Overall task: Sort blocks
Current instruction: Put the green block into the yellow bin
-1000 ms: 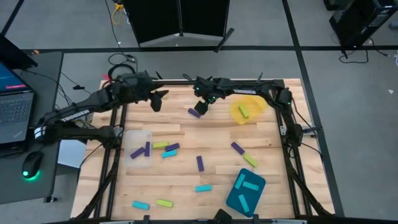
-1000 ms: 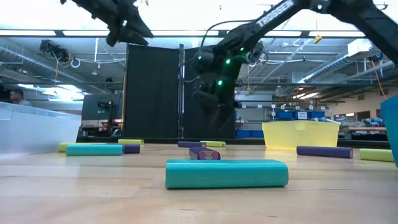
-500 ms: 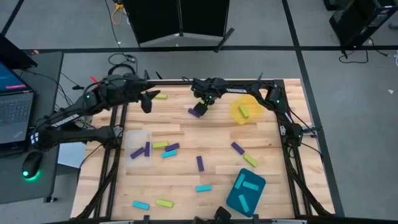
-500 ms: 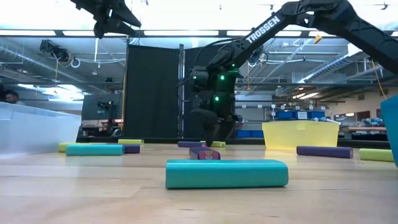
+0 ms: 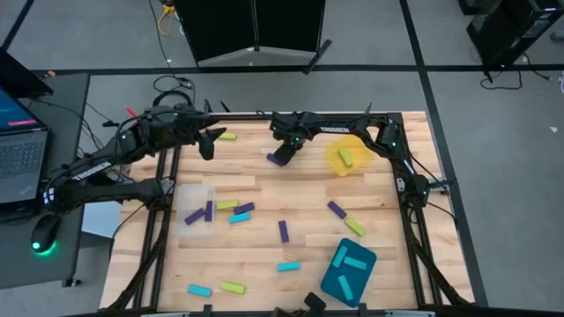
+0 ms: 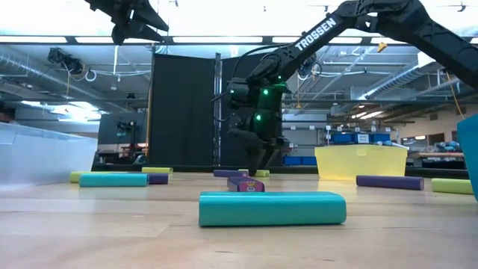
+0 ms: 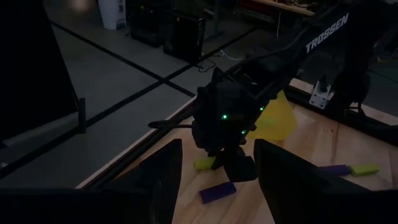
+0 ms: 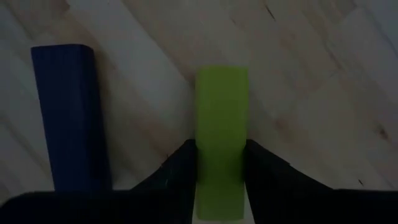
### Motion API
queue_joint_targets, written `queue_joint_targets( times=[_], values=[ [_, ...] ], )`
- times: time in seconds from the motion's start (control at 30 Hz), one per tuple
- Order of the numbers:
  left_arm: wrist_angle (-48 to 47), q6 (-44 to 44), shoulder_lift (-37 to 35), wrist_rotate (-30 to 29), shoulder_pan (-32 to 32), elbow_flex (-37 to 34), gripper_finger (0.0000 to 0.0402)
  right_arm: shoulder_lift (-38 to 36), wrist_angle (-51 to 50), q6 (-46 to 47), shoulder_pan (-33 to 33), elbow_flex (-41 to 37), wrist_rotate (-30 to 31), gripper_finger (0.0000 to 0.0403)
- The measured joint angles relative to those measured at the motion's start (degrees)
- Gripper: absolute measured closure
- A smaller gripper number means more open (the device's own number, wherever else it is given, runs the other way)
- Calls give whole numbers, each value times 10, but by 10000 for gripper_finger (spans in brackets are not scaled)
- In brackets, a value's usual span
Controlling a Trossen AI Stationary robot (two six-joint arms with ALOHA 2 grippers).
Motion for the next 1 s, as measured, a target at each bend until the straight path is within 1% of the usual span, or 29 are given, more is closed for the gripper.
queue_joint_targets(
  times=[0.13,0.2,0.3,0.43,0.53,0.63,0.77,0.9,1.0],
  values=[
    [6,-15,2,0,0,-7,196,-20,-5,-3,0,-4,20,290],
    [3,-16,3,0,0,-19,196,-45,-4,-4,2,-4,27,290],
    [4,-31,7,0,0,-42,196,-96,-10,-8,11,-2,47,290],
    [6,-46,9,10,-1,-80,196,-169,-62,-6,27,-2,76,290],
    [8,-62,10,31,-5,-111,196,-238,-96,5,43,-16,123,290],
    [23,-78,10,40,-17,-146,196,-303,-117,28,49,-68,152,290],
    [64,-93,26,45,-38,-182,196,-393,-119,76,29,-181,153,290],
    [75,-101,75,49,-52,-183,196,-465,-109,128,-2,-306,153,290],
    [83,-93,118,64,-56,-172,196,-504,-74,148,-31,-372,144,290]
  ],
)
